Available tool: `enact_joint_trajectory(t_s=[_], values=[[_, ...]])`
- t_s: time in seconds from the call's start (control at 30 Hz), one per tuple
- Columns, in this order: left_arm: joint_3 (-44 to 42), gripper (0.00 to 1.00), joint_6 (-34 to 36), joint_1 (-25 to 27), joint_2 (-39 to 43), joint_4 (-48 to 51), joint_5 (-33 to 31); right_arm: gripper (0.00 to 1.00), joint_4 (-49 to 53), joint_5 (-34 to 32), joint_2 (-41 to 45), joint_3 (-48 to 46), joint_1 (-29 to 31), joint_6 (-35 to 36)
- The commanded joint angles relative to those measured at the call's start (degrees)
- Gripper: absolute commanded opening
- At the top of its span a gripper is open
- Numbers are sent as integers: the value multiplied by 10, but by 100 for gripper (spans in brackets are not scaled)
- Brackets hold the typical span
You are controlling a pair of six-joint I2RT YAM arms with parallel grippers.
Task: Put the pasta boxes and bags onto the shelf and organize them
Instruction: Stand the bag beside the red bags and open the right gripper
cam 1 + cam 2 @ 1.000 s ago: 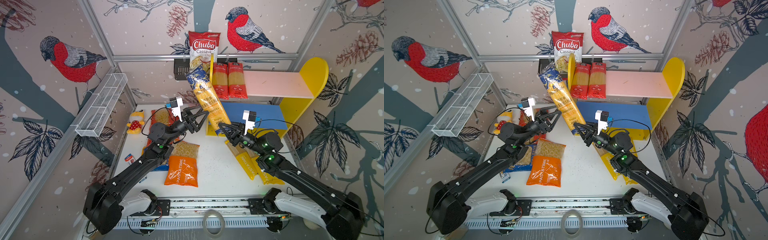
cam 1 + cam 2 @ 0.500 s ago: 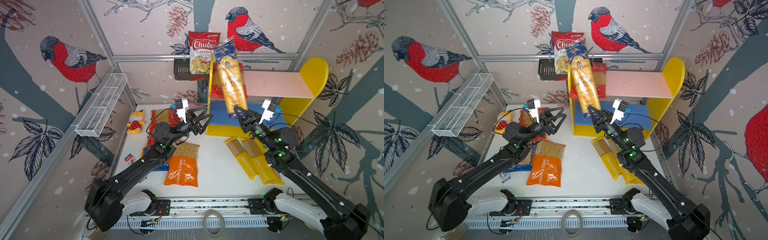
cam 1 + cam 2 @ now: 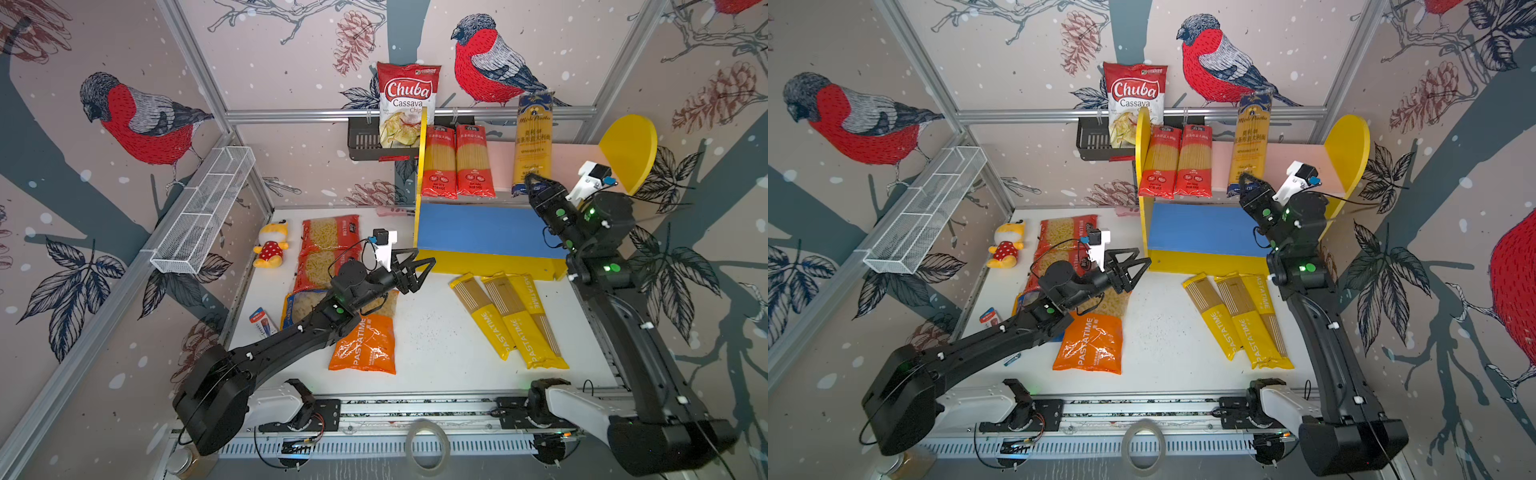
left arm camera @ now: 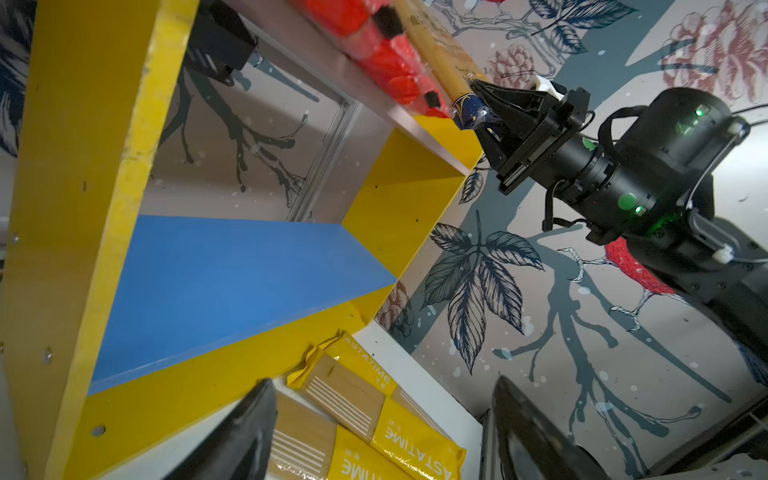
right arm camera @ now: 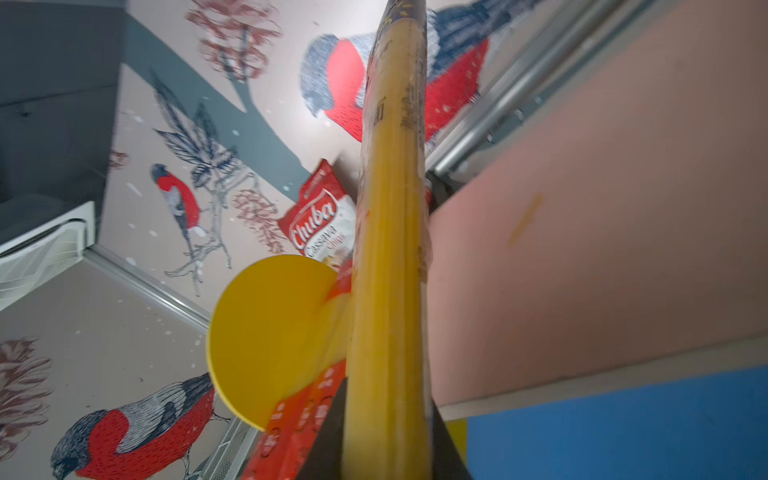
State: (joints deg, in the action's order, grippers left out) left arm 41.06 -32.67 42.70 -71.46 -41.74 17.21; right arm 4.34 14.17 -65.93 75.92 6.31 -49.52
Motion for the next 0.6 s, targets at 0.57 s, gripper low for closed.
enact_joint_trajectory(t_s=[0.57], values=[[2,79,-3,31,-47,-46,-24,20,-64,188,-43,-11,-4,-114]])
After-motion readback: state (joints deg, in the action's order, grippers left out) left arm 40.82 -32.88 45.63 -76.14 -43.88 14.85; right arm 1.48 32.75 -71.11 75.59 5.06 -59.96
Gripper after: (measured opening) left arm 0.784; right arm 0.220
